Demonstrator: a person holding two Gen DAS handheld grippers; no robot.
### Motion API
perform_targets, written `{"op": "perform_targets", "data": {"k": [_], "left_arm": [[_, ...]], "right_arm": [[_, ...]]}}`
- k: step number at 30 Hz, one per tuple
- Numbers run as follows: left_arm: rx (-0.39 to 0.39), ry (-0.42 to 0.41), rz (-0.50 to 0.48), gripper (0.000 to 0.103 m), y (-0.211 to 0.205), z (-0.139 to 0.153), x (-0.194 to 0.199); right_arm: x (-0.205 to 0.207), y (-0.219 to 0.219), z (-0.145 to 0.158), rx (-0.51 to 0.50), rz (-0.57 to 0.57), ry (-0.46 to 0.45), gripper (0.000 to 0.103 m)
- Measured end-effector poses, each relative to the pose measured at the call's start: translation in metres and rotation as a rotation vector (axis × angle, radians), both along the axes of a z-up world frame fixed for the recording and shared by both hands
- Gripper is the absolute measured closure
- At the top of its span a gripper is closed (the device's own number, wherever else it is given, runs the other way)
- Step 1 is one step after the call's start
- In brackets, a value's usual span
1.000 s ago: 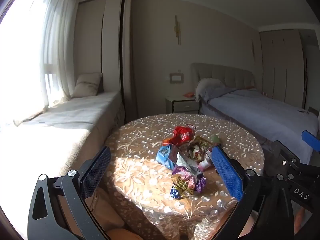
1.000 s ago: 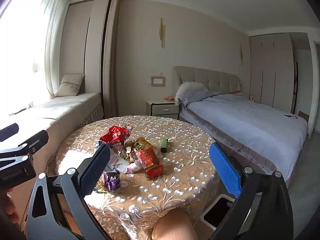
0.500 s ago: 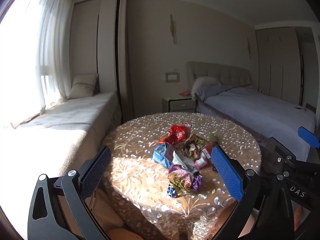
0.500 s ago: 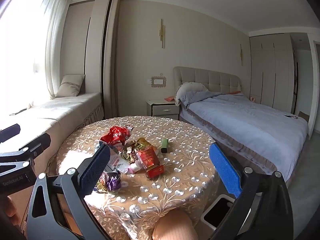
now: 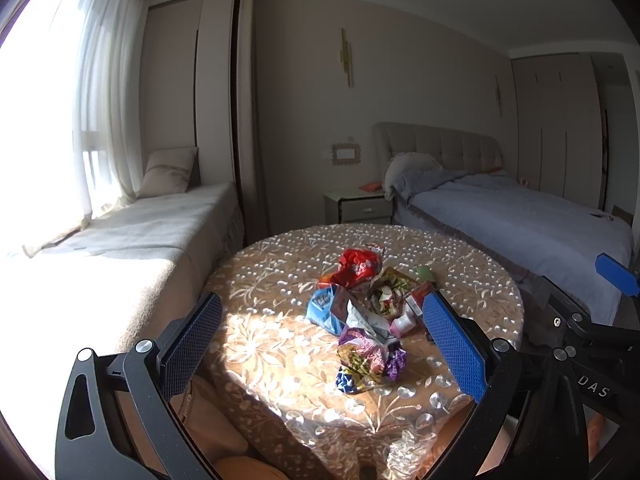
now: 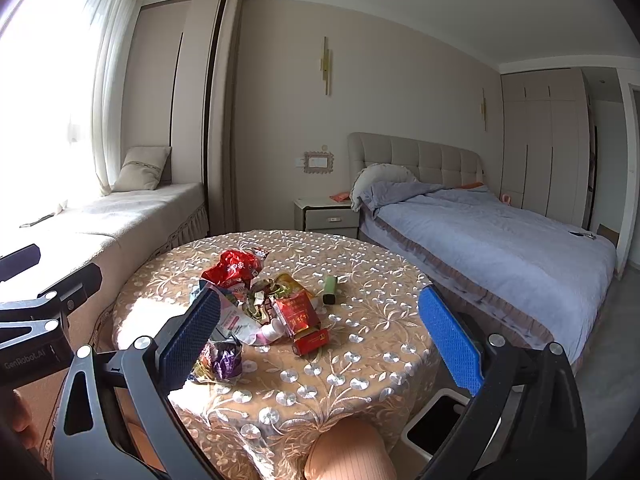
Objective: Collect trash
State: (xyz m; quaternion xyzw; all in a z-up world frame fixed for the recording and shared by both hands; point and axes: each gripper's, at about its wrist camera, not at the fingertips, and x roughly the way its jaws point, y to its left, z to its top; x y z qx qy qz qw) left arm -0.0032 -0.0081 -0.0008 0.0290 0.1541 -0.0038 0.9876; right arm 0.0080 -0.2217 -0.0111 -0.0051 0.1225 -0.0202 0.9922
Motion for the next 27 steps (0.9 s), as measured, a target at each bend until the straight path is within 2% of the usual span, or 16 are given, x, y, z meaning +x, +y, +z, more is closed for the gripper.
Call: {"op": "perform_targets", "data": {"k": [27], "left_arm": [[0.014,0.009,-0.002,0.005,-0.0021,-0.0026,0.0003]], "right_arm": [[-0.0001,-0.0016,-0.0013,0.007,0.003,0.017,0.004]]}}
